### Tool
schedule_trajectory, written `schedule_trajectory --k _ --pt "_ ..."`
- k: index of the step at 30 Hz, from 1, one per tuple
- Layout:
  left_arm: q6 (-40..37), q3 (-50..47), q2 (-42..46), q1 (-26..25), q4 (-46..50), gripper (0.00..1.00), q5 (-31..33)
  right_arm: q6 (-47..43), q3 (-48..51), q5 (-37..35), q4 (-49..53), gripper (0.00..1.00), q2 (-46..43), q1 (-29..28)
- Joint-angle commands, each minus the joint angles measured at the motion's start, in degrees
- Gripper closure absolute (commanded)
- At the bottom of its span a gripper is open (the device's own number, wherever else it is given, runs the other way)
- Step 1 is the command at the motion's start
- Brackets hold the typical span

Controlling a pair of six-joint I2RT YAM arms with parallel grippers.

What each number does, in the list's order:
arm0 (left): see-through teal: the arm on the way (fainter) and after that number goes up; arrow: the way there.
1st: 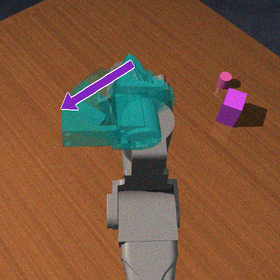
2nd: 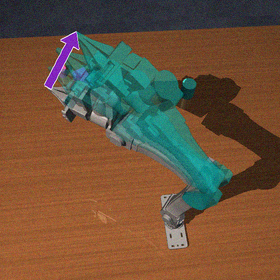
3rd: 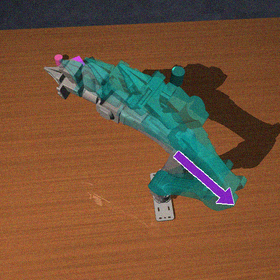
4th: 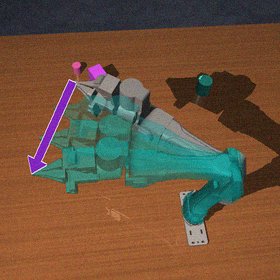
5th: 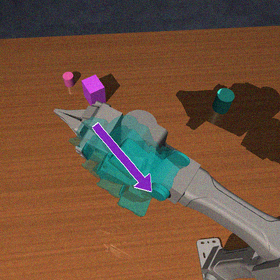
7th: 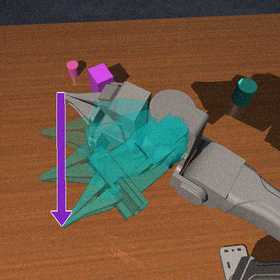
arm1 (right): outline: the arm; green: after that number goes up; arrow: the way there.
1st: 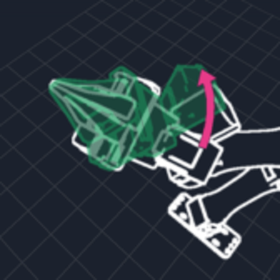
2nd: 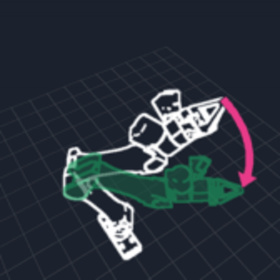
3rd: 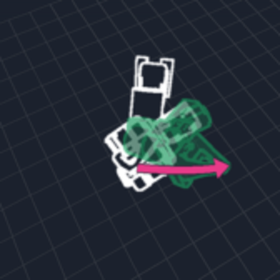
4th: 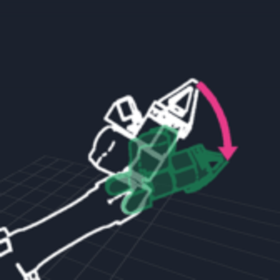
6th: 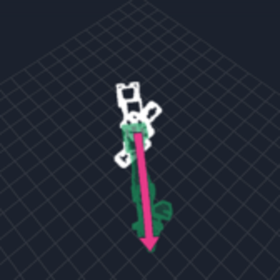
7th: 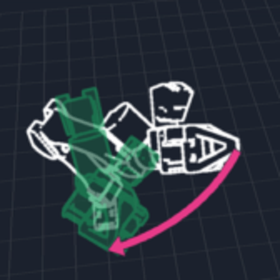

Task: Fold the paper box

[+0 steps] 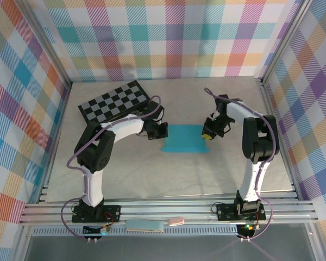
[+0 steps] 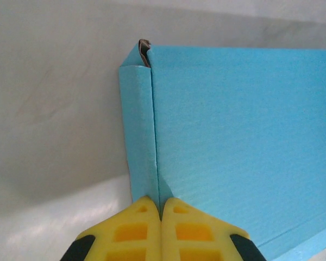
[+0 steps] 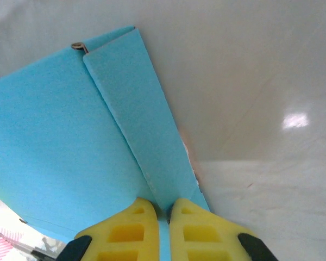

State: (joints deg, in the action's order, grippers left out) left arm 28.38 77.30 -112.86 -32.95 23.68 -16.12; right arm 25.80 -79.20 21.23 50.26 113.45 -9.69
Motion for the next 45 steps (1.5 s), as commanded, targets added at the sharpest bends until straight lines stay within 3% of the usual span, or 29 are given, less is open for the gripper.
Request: schedule_trajectory --k 1,11,14,25,35,45 --pt "1.5 -5.2 2.5 -1.5 4.9 1.00 -1.0 2.8 4.3 2.0 -0.9 0.93 0.1 -4.0" --pt "2.5 -12.9 7.6 -0.3 3.2 1.00 -0.4 2.6 8.3 2.7 -3.6 0.94 -1.6 -6.1" --pt "2.4 -13.7 7.9 0.2 2.6 1.00 -0.8 1.5 7.8 3.3 -3.7 0.91 -2.8 -6.1" --pt "-1.0 -16.7 8.4 2.3 1.7 1.00 -2.2 -5.9 9.8 8.0 -7.3 0.38 -9.0 -1.3" --pt "-5.1 -19.5 7.6 5.5 1.1 1.00 -2.7 -8.4 12.5 13.3 -11.6 0.30 -6.5 -0.5" --pt "-3.4 -25.2 7.7 9.5 -3.2 1.00 -4.3 -5.1 17.4 19.5 -17.9 0.27 -8.1 -2.9"
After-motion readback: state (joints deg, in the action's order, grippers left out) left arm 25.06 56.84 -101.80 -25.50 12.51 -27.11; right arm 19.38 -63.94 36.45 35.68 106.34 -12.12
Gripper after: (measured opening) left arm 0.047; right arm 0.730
